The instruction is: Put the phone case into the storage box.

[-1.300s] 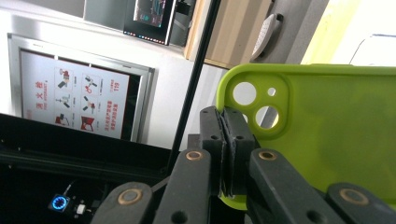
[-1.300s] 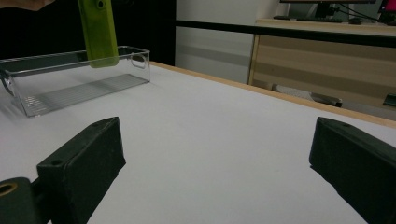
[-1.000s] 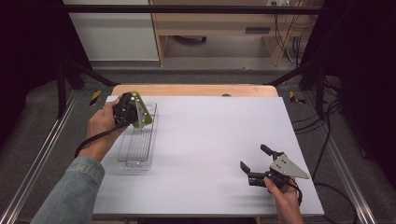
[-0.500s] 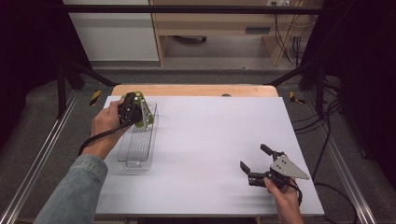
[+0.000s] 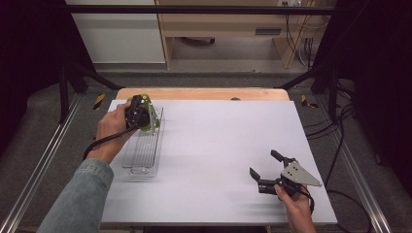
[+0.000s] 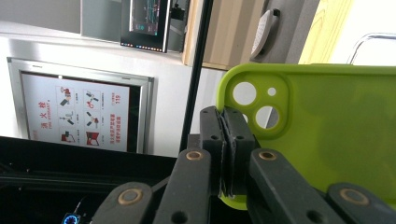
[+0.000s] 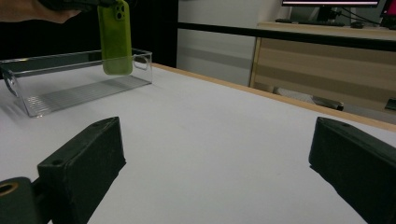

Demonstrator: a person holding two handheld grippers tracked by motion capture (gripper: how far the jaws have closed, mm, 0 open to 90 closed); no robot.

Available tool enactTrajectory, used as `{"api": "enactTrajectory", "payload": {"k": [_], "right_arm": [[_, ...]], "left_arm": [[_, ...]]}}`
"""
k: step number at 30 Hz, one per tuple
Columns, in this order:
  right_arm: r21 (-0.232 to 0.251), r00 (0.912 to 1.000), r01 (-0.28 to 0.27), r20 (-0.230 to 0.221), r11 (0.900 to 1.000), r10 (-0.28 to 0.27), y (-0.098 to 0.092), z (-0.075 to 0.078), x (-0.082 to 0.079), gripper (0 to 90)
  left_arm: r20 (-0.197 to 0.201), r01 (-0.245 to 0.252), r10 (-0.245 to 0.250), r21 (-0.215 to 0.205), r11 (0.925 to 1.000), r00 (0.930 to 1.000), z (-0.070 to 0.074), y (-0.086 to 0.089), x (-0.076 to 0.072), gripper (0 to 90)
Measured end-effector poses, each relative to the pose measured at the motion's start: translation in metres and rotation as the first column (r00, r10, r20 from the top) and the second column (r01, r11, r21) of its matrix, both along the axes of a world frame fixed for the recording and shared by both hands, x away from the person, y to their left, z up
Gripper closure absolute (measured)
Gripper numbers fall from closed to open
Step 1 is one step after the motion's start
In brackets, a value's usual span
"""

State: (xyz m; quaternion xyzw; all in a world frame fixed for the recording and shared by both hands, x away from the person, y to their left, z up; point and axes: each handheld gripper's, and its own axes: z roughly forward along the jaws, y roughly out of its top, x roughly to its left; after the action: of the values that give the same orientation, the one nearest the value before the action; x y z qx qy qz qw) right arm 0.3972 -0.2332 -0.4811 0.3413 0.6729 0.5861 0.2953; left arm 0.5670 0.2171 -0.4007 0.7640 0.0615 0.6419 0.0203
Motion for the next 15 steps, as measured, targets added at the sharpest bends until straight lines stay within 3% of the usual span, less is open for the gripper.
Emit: {"api": "enactTrajectory", "payload": {"k": [15], "right_arm": [[0.006, 1.0, 0.003, 0.001, 1.0, -0.003, -0.0005, 0.0004, -0.0001, 3.6]], "left_arm": [[-0.005, -0.003, 0.003, 0.012, 0.9999, 1.0, -0.0043, -0.0014, 0.0043, 88.0]]}}
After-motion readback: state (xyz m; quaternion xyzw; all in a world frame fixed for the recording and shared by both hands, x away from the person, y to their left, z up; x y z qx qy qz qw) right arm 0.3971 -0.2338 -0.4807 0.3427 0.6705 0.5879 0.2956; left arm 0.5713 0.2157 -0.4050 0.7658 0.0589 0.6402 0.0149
